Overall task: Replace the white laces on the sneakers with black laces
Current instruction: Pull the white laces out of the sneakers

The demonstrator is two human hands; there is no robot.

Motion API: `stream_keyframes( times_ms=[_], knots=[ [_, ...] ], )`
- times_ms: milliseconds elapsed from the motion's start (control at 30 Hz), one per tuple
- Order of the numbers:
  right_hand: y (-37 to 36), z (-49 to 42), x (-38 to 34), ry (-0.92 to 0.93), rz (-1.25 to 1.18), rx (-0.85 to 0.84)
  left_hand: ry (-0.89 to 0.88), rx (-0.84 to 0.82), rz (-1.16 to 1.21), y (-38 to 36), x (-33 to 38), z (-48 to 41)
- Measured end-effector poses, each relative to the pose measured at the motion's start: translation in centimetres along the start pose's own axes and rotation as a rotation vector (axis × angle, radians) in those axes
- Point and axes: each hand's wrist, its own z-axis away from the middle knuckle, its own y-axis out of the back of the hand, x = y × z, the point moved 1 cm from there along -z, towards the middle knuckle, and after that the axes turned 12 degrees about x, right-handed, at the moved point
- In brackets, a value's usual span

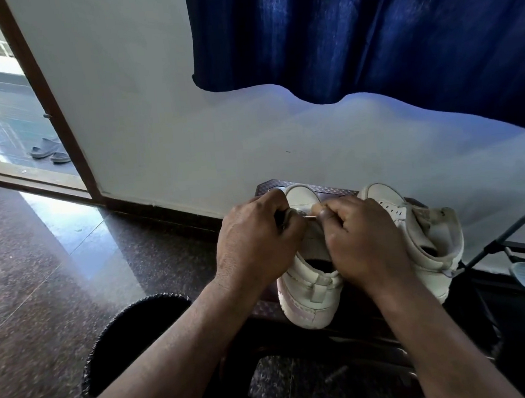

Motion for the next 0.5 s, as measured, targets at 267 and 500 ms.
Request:
stream_keyframes(
  times_ms=[267, 500],
  knots=[
    [0.0, 0.3, 0.1, 0.003, -0.263, 0.179, 0.003, 0.004, -0.005, -0.1, 0.0, 0.1],
    [2.2, -1.1, 0.2, -0.764, -1.293, 0.44, 0.005, 0.005, -0.024, -0.1, 0.2, 0.1]
  ],
)
